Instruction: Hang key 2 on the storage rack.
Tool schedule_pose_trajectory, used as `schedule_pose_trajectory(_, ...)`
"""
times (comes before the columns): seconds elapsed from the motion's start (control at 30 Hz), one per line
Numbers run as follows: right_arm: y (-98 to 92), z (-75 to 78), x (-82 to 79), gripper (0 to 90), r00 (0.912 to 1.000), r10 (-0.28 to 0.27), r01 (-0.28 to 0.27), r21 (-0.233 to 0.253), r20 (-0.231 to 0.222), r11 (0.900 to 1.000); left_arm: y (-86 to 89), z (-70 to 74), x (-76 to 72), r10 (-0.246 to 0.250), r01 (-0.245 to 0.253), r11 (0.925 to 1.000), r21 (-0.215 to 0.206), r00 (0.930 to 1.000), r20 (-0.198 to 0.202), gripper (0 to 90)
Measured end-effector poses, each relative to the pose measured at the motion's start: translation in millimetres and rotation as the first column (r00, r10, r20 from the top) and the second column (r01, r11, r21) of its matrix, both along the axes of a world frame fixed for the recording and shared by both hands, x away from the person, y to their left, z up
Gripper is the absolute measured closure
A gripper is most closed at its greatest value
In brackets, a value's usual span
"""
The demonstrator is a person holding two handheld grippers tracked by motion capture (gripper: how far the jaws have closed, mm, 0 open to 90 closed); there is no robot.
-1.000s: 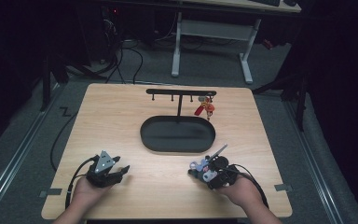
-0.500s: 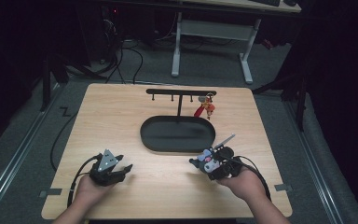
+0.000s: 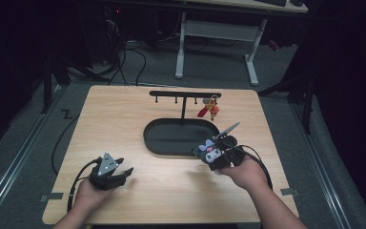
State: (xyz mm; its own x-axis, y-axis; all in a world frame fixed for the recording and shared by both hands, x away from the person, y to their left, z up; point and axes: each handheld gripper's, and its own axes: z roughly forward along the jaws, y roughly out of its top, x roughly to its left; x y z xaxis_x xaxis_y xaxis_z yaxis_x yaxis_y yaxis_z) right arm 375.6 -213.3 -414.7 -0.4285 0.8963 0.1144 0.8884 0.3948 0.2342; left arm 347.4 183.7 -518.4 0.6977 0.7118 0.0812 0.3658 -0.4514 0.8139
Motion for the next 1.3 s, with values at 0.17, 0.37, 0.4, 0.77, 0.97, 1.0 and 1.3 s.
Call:
schedule_pose_trajectory(0.17, -0.5, 9.9, 10.8, 49.5, 0.9997, -0.017, 0.017, -0.001, 0.018, 1.0, 3.4, -0.1, -1.1, 0.01, -0.01, 0.9999, -0.002, 0.9999, 0.0, 46.0)
schedule_pose_trajectory(0.37, -1.8, 17.8, 20.4, 49.5, 0.9991, -0.041, 0.041, 0.008, 0.015, 0.999, 3.6, -0.5, -2.7, 0.008, -0.008, 1.0, 0.003, 1.0, 0.001, 46.0)
schedule_pose_trajectory(0.4, -1.7, 18.8, 21.2, 49.6, 0.9991, -0.041, 0.041, 0.009, 0.012, 0.999, 3.5, -0.6, -2.7, 0.008, -0.008, 1.0, 0.002, 1.0, 0.001, 46.0)
schedule_pose_trajectory(0.77, 6.1, 41.2, 30.7, 49.5, 0.9997, -0.023, 0.023, 0.002, -0.011, 1.0, 2.2, -0.5, -1.8, 0.005, -0.005, 0.9999, 0.009, 1.0, 0.003, 46.0)
schedule_pose_trajectory(0.97, 8.1, 50.0, 36.9, 49.6, 0.9993, -0.029, 0.029, -0.002, -0.023, 1.0, 1.2, -0.7, -1.0, 0.001, -0.001, 1.0, 0.009, 1.0, 0.003, 46.0)
schedule_pose_trajectory(1.0, 8.4, 51.5, 38.2, 49.6, 0.9993, -0.027, 0.027, 0.001, -0.026, 1.0, 1.0, -0.7, -0.9, 0.001, -0.001, 1.0, 0.009, 1.0, 0.003, 45.9)
schedule_pose_trajectory(1.3, 15.0, 69.9, 49.7, 49.6, 0.9994, -0.032, 0.032, -0.001, -0.013, 0.999, -0.6, -1.0, -1.1, -0.009, 0.009, 0.9998, 0.019, 1.0, 0.004, 46.0)
